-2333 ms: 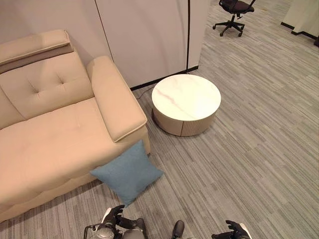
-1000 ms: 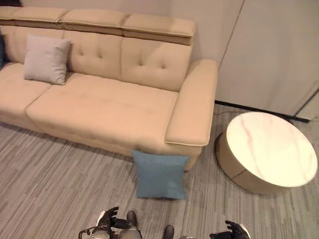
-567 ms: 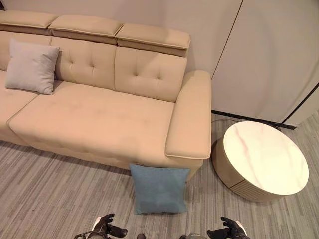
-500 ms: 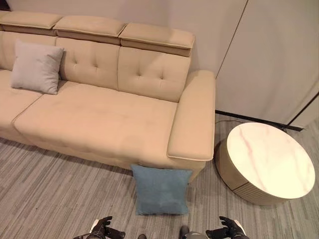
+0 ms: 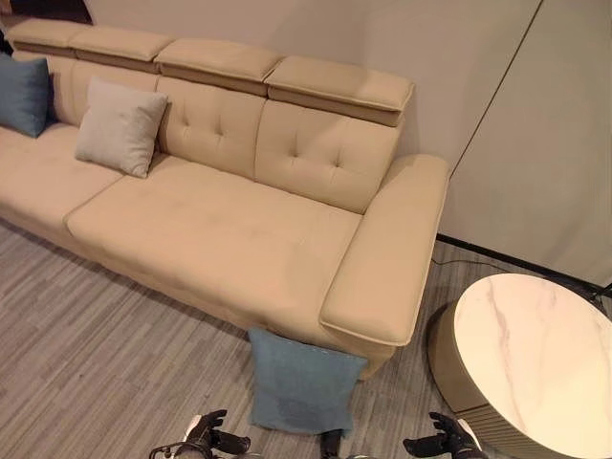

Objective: Pick up all the scattered cushions and arrange them neatly on the sofa.

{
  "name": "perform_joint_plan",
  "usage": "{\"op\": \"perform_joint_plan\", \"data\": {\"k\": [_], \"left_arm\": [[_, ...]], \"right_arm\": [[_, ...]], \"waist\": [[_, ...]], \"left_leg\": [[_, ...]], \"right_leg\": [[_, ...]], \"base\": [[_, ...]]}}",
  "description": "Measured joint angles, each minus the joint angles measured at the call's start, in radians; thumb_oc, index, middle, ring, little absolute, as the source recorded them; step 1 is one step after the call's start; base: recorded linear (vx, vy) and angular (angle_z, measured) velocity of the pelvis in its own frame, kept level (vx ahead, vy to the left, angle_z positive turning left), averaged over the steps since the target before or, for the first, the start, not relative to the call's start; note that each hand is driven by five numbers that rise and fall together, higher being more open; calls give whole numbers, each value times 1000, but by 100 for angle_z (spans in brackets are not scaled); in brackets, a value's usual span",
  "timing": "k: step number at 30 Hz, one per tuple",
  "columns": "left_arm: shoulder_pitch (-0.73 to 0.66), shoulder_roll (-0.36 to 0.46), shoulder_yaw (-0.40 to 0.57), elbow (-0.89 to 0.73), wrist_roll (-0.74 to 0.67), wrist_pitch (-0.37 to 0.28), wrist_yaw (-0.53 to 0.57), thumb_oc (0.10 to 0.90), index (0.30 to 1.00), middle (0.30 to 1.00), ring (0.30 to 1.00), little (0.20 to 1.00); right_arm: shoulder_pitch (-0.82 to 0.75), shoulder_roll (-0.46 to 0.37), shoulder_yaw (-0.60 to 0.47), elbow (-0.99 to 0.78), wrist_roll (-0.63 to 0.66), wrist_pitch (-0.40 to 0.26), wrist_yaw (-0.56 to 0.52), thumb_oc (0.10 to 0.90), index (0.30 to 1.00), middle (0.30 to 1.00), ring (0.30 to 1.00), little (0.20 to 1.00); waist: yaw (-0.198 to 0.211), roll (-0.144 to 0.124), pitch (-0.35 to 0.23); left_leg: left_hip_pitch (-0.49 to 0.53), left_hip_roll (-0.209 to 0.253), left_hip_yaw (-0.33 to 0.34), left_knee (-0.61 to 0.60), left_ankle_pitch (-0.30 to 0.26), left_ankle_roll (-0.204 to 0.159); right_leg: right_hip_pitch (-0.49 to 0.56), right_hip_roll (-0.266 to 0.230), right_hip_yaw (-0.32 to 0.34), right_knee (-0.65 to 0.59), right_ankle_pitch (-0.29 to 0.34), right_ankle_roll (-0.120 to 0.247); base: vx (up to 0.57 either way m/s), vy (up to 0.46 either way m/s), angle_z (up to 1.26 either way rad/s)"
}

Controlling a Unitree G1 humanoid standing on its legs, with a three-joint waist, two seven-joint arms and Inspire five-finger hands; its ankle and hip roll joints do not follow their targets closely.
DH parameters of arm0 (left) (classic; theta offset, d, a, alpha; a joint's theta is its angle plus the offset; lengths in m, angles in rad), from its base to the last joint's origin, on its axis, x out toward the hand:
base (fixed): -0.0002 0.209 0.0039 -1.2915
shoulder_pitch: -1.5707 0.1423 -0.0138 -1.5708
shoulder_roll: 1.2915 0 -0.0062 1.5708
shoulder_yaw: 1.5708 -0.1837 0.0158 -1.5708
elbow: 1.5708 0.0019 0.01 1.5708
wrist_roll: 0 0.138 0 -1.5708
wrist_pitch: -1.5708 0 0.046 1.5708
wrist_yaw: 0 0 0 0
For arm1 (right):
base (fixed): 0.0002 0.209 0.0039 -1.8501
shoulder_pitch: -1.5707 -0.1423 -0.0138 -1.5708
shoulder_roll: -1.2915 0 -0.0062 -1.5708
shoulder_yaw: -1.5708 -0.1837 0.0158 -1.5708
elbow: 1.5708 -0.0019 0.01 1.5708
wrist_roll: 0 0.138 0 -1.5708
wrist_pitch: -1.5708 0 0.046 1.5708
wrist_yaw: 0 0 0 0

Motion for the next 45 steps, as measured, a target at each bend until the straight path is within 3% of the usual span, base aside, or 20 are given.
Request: {"op": "perform_joint_plan", "data": {"k": [3, 5, 9, 12, 13, 16, 17, 18, 19, 21, 23, 27, 35, 38, 43, 44, 45], "left_arm": [[-1, -5, -11, 1, 0, 1, 0, 800, 900, 900, 900, 900], [4, -11, -27, 1, 0, 3, 0, 800, 900, 900, 900, 900], [22, -8, -29, 0, 0, 3, 0, 800, 900, 900, 900, 900], [46, 7, -29, 2, 0, 3, 0, 800, 900, 900, 900, 900], [57, 18, -26, 3, 0, 3, 1, 800, 900, 900, 900, 900], [61, 52, -19, 3, 0, 3, 2, 800, 900, 900, 900, 900], [54, 63, 5, 4, 0, 2, 3, 800, 900, 900, 900, 900], [36, 64, 10, -2, 0, 0, 2, 800, 900, 900, 900, 900], [36, 70, 8, -10, 0, -6, 3, 800, 900, 900, 900, 900], [42, 72, 8, 1, 0, -7, 2, 800, 900, 900, 900, 900], [59, 62, 7, 0, 0, -5, 1, 800, 900, 900, 900, 900], [83, 43, 4, -2, 1, -5, 0, 800, 900, 900, 900, 900], [68, 26, 1, -11, 1, -5, -1, 800, 900, 900, 900, 900], [29, 31, 2, -11, -2, -5, 2, 800, 900, 900, 900, 900], [-154, 64, 3, -79, -95, -31, 34, 800, 900, 900, 900, 900], [-196, 72, 4, -88, -113, -32, 44, 800, 900, 900, 900, 900], [-212, 77, 0, -96, -144, -39, 49, 800, 900, 900, 900, 900]], "right_arm": [[20, -1, -3, 2, 0, 3, 0, 800, 900, 900, 900, 900], [32, -2, -4, 6, -1, 9, -1, 800, 900, 900, 900, 900], [69, 20, -3, 10, -4, 21, 1, 800, 900, 900, 900, 900], [72, 29, -4, 18, -4, 22, 1, 800, 900, 900, 900, 900], [67, 30, -4, 16, -5, 20, 1, 800, 900, 900, 900, 900], [41, 43, -4, 14, -5, 20, 0, 800, 900, 900, 900, 900], [-1, 57, -2, 15, -5, 18, 1, 800, 900, 900, 900, 900], [-10, 58, -2, 10, -5, 18, 1, 800, 900, 900, 900, 900], [-9, 58, -3, 6, -6, 18, 1, 800, 900, 900, 900, 900], [-8, 56, -5, 4, -10, 15, 0, 800, 900, 900, 900, 900], [-6, 50, -4, -1, -14, 12, 0, 800, 900, 900, 900, 900], [18, 47, -5, -2, -22, 12, 0, 800, 900, 900, 900, 900], [20, 41, -5, -3, -28, 13, 0, 800, 900, 900, 900, 900], [-3, 31, -5, -4, -27, 13, -1, 800, 900, 900, 900, 900], [-189, -23, -6, -13, 14, 2, -27, 800, 900, 900, 900, 900], [-234, -28, -11, -14, 23, 0, -30, 800, 900, 900, 900, 900], [-257, -29, -13, -28, 44, 0, -35, 800, 900, 900, 900, 900]], "waist": [[-5, 11, -6], [-19, 25, -16], [-21, -7, -52], [-19, -15, -71], [-17, -17, -78], [-17, -22, -74], [-4, -14, -59], [6, 21, -40], [9, 18, -36], [8, 11, -39], [7, 17, -34], [5, 38, -40], [4, 44, -47], [6, 45, -34], [6, 48, 142], [7, 46, 197], [8, 46, 212]], "left_leg": [[55, -2, -41, -164, 2, 4], [81, -3, -54, -225, 20, 31], [96, -53, -41, -283, 51, 75], [119, -94, -11, -301, 68, 97], [120, -113, 9, -303, 74, 116], [117, -163, 56, -302, 70, 140], [102, -152, 96, -297, 60, 157], [106, -127, 93, -317, 74, 184], [111, -124, 90, -322, 78, 181], [120, -136, 84, -334, 86, 172], [134, -135, 80, -341, 93, 160], [153, -125, 62, -346, 96, 141], [146, -102, 58, -346, 100, 119], [74, -103, 55, -320, 108, 118], [-243, -99, 33, -115, 102, 123], [-262, -100, 32, -110, 103, 118], [-309, -97, 31, -84, 102, 115]], "right_leg": [[-11, 4, 11, 6, 3, 10], [-15, 11, 13, 12, 13, 26], [-34, -39, 17, 27, -7, 69], [-65, -75, 51, 55, 4, 98], [-71, -91, 73, 54, 26, 128], [-100, -126, 107, 52, 100, 162], [-129, -123, 99, 54, 150, 178], [-137, -105, 67, 183, 27, 207], [-130, -104, 60, 236, -13, 210], [-55, -109, 41, 160, -46, 199], [6, -98, 30, 61, -21, 165], [65, -76, 15, -3, 10, 125], [60, -54, 13, -2, 3, 120], [-18, -59, 14, 36, 3, 119], [-329, -93, 13, 255, -25, 109], [-358, -101, 13, 282, -28, 95], [-410, -107, 12, 322, -40, 96]], "base": [[90, 148, -16], [53, 170, -15], [15, 169, -15], [-46, 155, -26], [-75, 142, -45], [-94, 135, -55], [-60, 55, -48], [-41, 34, -38], [21, -13, 11], [40, -44, 4], [53, -77, 9], [45, -44, 11], [-20, -16, 0], [-235, -29, 3], [-250, -48, 14], [-203, -59, 13], [-89, -40, 9]]}}
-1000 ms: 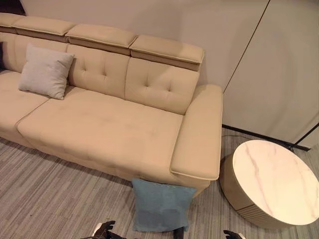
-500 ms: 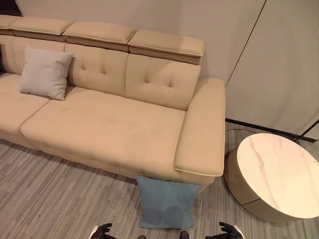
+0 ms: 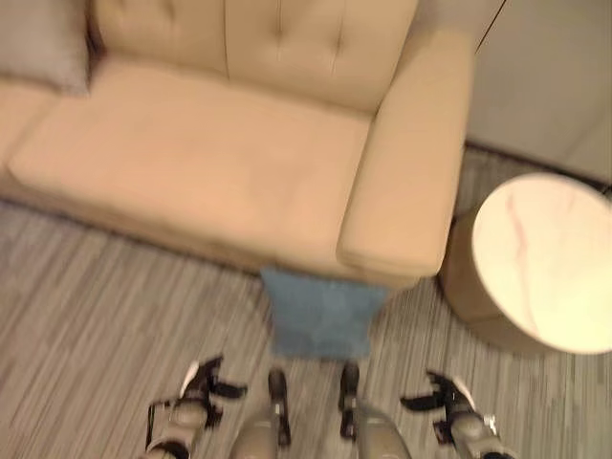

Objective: Pick up all the scattered cushions and arrange them neatly on the sofa.

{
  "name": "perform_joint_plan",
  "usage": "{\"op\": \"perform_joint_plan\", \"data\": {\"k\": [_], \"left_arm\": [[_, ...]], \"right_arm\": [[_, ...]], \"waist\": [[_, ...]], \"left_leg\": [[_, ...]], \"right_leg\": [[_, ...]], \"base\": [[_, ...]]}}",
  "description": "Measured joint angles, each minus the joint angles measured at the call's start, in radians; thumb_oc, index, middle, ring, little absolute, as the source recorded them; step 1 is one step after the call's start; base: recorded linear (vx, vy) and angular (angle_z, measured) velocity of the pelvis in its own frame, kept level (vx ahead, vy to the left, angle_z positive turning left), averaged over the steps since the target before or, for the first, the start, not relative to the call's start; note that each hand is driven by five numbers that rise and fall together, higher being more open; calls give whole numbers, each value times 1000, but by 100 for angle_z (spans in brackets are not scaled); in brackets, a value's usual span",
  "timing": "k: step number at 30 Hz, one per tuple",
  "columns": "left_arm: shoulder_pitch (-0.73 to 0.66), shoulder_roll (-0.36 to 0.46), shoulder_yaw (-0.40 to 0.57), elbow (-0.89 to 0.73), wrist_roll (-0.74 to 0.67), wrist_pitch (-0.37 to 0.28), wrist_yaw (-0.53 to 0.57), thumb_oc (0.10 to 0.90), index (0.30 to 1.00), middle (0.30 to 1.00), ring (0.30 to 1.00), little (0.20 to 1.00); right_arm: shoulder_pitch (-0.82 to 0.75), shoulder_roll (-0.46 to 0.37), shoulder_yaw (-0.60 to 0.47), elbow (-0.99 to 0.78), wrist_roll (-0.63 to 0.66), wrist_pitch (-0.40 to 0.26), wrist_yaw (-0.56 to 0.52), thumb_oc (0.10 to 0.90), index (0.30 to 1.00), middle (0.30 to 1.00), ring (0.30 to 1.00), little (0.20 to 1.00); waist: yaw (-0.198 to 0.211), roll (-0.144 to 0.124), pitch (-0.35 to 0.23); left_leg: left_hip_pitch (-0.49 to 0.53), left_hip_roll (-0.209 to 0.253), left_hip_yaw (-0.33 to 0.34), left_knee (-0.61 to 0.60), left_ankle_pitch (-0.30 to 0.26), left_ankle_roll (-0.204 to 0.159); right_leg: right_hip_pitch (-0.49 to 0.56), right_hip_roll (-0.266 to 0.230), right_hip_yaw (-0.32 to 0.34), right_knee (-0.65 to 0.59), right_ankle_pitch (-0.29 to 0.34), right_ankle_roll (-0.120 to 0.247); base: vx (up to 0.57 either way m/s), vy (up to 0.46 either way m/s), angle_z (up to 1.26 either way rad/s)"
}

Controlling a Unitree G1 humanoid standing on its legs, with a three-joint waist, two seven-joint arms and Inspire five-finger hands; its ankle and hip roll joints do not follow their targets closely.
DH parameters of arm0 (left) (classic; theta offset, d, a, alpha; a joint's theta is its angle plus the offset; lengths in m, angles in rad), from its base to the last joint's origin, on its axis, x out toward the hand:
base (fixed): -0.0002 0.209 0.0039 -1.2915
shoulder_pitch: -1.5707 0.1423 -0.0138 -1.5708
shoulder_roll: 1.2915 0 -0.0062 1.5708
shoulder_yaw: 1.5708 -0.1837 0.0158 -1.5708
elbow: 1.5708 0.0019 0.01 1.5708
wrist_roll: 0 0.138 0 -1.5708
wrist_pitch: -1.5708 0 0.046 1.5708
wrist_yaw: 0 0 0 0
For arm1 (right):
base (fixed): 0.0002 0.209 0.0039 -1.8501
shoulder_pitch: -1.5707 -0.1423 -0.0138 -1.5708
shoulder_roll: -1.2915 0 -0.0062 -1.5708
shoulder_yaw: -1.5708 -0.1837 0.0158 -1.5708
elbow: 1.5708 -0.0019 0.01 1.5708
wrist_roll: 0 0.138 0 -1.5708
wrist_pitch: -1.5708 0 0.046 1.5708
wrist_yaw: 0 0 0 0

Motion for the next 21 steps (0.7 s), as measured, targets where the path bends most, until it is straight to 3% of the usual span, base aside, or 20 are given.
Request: {"op": "perform_joint_plan", "data": {"k": [2, 3, 4, 7, 10, 16, 21], "left_arm": [[-20, 13, -4, -51, -40, -20, 4, 800, 900, 900, 900, 900], [-102, 29, 1, -90, -106, -33, 26, 800, 900, 900, 900, 900], [-123, 33, 1, -101, -124, -33, 37, 800, 900, 900, 900, 900], [-190, 47, -4, -177, -180, -50, 53, 800, 900, 900, 900, 900], [-351, 50, -39, -189, -212, -51, 70, 800, 900, 900, 900, 900], [-579, 83, -82, -214, -234, -81, 104, 800, 900, 900, 900, 900], [-610, 98, -87, -239, -251, -96, 131, 800, 900, 900, 900, 900]], "right_arm": [[-18, -21, -3, -65, 26, -14, -17, 800, 900, 900, 900, 900], [-106, -46, -23, -134, 65, -15, -44, 800, 900, 900, 900, 900], [-145, -47, -28, -149, 75, -19, -54, 800, 900, 900, 900, 900], [-265, -67, -30, -222, 115, -45, -99, 800, 900, 900, 900, 900], [-424, -105, -9, -220, 131, -49, -131, 800, 900, 900, 900, 900], [-621, -137, 30, -270, 157, -74, -197, 800, 900, 900, 900, 900], [-614, -143, 57, -301, 157, -86, -251, 800, 900, 900, 900, 900]], "waist": [[1, 2, 9], [-3, 4, 76], [-3, 4, 97], [-5, 5, 101], [-8, 10, 111], [-19, 8, 120], [-29, 8, 122]], "left_leg": [[-119, 5, -1, 66, -23, 9], [-251, 12, -1, 126, -19, 4], [-285, 19, 0, 152, -18, 3], [-458, 34, 1, 202, -18, 3], [-605, 44, 1, 240, -13, -1], [-744, 48, -1, 277, 9, 2], [-759, 38, -7, 275, 4, 2]], "right_leg": [[-126, -9, 3, 97, -42, -12], [-268, -20, 14, 180, -52, -20], [-299, -17, 13, 192, -50, -28], [-473, -16, 14, 237, -48, -32], [-613, -15, 7, 262, -24, -67], [-758, -21, 5, 321, -30, -88], [-781, -30, 5, 340, -49, -98]], "base": [[-119, -45, 18], [-207, -22, 22], [-184, -17, 11], [-99, -34, -12], [-47, -29, 1], [-3, -12, 2], [-5, -12, 5]]}}
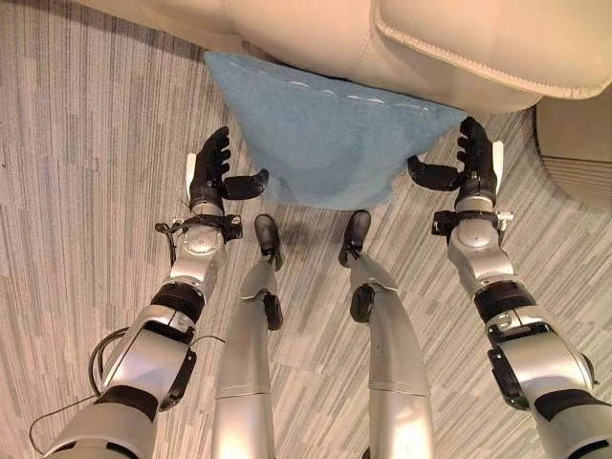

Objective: Pick up all the scattered cushions and arrange them neatly on the sofa.

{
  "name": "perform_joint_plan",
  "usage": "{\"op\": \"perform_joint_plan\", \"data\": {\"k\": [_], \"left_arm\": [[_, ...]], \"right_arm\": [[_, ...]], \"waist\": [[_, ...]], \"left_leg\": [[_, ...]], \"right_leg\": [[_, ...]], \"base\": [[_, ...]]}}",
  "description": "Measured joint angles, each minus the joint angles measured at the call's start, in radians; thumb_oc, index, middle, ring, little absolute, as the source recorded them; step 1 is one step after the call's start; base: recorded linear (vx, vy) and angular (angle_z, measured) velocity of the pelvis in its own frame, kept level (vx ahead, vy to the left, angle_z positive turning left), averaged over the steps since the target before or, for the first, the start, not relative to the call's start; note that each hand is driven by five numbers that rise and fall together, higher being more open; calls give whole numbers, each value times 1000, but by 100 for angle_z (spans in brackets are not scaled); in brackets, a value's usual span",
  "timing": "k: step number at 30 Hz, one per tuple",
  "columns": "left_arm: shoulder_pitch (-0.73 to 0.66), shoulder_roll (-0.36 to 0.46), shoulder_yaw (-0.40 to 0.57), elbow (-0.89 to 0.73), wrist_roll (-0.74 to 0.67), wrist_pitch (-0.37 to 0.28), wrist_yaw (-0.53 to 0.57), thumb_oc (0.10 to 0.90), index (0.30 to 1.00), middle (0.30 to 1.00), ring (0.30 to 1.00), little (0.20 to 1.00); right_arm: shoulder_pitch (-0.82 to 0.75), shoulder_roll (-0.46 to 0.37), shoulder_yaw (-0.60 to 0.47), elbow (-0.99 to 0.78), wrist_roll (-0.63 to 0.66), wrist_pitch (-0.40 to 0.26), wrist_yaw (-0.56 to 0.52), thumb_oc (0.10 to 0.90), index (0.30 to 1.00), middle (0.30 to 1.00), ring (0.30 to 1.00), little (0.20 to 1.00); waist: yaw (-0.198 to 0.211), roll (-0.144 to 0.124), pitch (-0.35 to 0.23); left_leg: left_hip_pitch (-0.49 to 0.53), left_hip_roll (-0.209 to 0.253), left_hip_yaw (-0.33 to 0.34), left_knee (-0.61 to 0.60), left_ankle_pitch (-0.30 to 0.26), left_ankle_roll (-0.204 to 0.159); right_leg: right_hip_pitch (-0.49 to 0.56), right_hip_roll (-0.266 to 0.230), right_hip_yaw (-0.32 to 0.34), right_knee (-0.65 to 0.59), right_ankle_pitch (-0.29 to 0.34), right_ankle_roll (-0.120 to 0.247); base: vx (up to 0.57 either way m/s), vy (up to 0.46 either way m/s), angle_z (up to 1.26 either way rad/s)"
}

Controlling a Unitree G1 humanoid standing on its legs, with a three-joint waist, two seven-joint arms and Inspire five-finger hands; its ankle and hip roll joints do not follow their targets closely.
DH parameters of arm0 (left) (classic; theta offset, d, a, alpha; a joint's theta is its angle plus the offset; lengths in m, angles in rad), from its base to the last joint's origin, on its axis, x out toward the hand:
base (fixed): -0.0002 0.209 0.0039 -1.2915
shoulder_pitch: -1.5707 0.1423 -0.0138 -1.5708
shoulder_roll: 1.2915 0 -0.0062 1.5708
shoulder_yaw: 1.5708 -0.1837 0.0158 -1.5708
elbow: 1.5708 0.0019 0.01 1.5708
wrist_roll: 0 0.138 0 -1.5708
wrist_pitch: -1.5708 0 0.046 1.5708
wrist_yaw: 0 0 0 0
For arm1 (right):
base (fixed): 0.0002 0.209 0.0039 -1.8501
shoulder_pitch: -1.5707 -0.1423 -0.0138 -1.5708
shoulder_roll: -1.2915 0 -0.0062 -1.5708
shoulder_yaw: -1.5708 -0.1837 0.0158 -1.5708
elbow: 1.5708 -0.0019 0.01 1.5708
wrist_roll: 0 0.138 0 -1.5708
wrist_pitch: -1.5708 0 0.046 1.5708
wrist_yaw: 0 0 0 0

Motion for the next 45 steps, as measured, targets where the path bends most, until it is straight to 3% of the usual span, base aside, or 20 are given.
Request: {"op": "perform_joint_plan", "data": {"k": [14, 20, 23, 29, 31, 33, 45], "left_arm": [[-57, 25, -30, -37, 3, 2, 40, 800, 900, 900, 900, 900], [-68, 23, -36, -38, 36, 2, 40, 800, 900, 900, 900, 900], [-66, 21, -36, -38, 42, 3, 42, 800, 900, 900, 900, 900], [-47, 1, -31, -35, 51, 8, 60, 800, 900, 900, 900, 900], [-28, -3, -31, -37, 65, 8, 62, 800, 900, 900, 900, 900], [-16, -4, -29, -37, 71, 8, 64, 800, 900, 900, 900, 900], [1, -3, -26, -71, 72, 9, 64, 800, 900, 900, 900, 900]], "right_arm": [[-14, -5, 15, -99, 3, 0, -47, 800, 900, 900, 900, 900], [0, -9, 51, -132, 25, 1, -35, 800, 900, 900, 900, 900], [0, -7, 90, -156, 7, 1, 30, 800, 900, 900, 900, 900], [19, 68, 103, -159, -10, 1, 46, 800, 900, 900, 900, 900], [39, 72, 105, -160, -16, 0, 50, 800, 900, 900, 900, 900], [43, 69, 105, -160, -21, 0, 52, 800, 900, 900, 900, 900], [48, -11, 100, -197, -152, 21, 56, 800, 900, 900, 900, 900]], "waist": [[-2, 4, -5], [-3, 8, -7], [-1, 8, -7], [3, 8, -7], [4, 12, -32], [4, 14, -57], [9, 15, -58]], "left_leg": [[-101, -8, -5, -1, 10, -6], [-101, -7, -6, -13, 15, -12], [-99, -7, -12, -20, 21, -17], [-44, -18, -17, -77, 45, -17], [-50, -22, -17, -81, 44, -17], [-68, -22, -17, -81, 44, -17], [-103, -22, -27, -68, 45, -17]], "right_leg": [[-108, -8, 5, 21, -10, 10], [-112, -6, 2, 18, -5, 3], [-111, -5, -1, 17, -5, 2], [-65, -5, -2, -17, 4, 1], [-70, -7, -1, -21, 3, 4], [-86, -7, -1, -25, 5, 8], [-114, -7, -2, -15, 5, 8]], "base": [[4, 2, 1], [0, 0, 0], [-6, 12, 1], [-19, 28, 3], [0, 0, 0], [0, 0, 0], [0, 0, 0]]}}
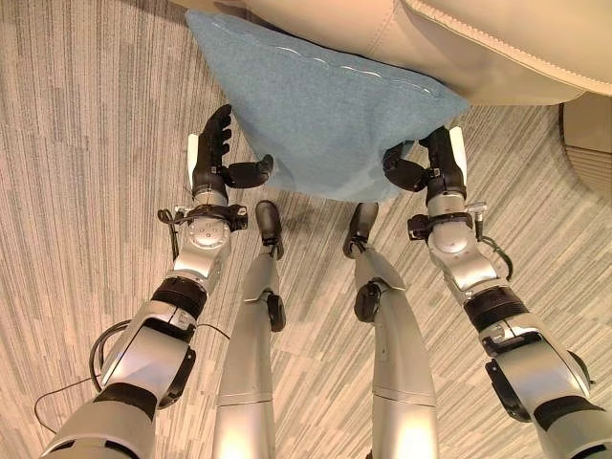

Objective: Pick up all the scattered cushions and arrange them neatly on the sofa.

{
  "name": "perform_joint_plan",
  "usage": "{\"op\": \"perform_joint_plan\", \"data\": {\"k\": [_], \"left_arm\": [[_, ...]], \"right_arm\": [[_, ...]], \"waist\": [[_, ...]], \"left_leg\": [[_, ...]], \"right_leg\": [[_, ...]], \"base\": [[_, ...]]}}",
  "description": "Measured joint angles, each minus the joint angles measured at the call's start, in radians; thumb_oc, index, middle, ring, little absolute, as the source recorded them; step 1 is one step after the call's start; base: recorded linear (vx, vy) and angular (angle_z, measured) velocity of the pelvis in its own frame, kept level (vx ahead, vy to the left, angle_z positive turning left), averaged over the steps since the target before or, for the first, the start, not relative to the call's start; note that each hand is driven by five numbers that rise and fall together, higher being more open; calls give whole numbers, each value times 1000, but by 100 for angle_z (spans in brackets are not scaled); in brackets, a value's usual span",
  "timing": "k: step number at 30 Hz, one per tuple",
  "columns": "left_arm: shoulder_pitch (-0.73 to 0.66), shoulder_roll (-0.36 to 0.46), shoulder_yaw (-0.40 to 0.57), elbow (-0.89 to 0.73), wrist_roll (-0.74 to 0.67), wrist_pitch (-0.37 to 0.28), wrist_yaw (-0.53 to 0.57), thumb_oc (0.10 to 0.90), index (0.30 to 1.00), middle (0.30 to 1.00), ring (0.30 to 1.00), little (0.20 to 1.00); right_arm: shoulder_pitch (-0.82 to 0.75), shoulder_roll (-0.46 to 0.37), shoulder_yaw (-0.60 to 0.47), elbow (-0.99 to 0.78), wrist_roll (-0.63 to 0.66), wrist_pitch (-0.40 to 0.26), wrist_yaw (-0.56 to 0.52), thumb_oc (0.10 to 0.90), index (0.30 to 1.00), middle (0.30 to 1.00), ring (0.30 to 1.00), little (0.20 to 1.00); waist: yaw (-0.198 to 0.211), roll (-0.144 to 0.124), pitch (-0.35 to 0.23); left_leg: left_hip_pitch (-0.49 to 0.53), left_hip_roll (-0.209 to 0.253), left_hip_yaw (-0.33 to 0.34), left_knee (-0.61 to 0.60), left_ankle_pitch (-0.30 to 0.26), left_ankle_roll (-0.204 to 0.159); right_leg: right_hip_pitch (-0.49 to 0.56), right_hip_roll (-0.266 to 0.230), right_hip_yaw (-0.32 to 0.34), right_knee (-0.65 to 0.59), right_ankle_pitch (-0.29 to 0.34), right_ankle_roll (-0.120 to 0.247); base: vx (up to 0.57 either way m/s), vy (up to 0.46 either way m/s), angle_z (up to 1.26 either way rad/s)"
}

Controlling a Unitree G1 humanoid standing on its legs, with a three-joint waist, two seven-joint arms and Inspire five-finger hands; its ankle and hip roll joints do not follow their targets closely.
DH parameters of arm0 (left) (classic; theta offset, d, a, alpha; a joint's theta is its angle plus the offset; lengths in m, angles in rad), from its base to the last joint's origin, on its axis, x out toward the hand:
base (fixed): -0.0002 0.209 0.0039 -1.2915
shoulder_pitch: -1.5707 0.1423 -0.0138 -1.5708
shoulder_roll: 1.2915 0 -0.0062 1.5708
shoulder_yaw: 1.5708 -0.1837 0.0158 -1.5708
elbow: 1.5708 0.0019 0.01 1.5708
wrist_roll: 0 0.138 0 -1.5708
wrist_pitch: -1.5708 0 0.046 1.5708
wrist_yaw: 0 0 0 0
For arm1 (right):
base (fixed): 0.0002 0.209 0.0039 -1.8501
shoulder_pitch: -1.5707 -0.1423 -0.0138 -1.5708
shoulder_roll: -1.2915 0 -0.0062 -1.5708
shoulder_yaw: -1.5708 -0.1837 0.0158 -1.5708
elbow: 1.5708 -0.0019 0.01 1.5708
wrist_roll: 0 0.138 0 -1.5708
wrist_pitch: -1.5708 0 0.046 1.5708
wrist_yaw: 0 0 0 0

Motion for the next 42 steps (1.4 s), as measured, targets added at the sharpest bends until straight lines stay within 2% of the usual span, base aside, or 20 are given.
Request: {"op": "perform_joint_plan", "data": {"k": [6, 12, 19, 22, 27, 35, 42], "left_arm": [[48, 6, 36, -52, 10, 1, -1, 800, 900, 900, 900, 900], [70, 22, 38, -67, 12, 1, -4, 800, 900, 900, 900, 900], [92, 54, 37, -79, 38, 1, -19, 800, 900, 900, 900, 900], [105, 75, 34, -96, 49, 0, -40, 800, 900, 900, 900, 900], [112, 82, 34, -105, 59, 0, -50, 800, 900, 900, 900, 900], [115, 89, 34, -113, 86, -1, -52, 800, 900, 900, 900, 900], [105, 85, 34, -105, 85, 0, -47, 800, 900, 900, 900, 900]], "right_arm": [[50, -82, -43, -37, -64, 1, 26, 800, 900, 900, 900, 900], [52, -96, -58, -36, -89, 1, 37, 800, 900, 900, 900, 900], [15, -181, 54, -81, -128, 10, 93, 800, 900, 900, 900, 900], [9, -289, 140, -150, -165, 14, 131, 800, 900, 900, 900, 900], [15, -344, 132, -158, -212, 7, 168, 800, 900, 900, 900, 900], [109, -342, 58, -142, -249, -16, 167, 800, 900, 900, 900, 900], [53, -108, -22, -54, -187, -4, 112, 800, 900, 900, 900, 900]], "waist": [[16, 0, 0], [11, 0, 0], [-6, 0, 0], [-7, 0, 0], [-5, 0, 0], [-3, 0, 0], [-10, 0, 0]], "left_leg": [[-2, -1, -5, 0, 1, -1], [-8, -2, -14, 9, 1, -1], [-14, -1, -16, 17, 0, 0], [-25, 1, -18, 27, -1, 1], [-28, 1, -20, 29, -2, 2], [-28, 0, -20, 30, -3, 3], [-29, 1, -17, 32, -4, 5]], "right_leg": [[1, 0, -3, 0, 0, 0], [3, 0, -5, 0, 0, 0], [3, 1, -6, 0, 2, 3], [-3, 2, -8, 1, 2, 3], [-4, 1, -10, 0, 2, 3], [-4, 1, -10, 0, 2, 3], [-6, 2, -5, -2, 3, 5]], "base": [[-5, -18, 0], [-2, -12, 0], [-3, -15, 0], [0, 0, 0], [0, 0, 0], [0, 0, 0], [-1, 15, 0]]}}
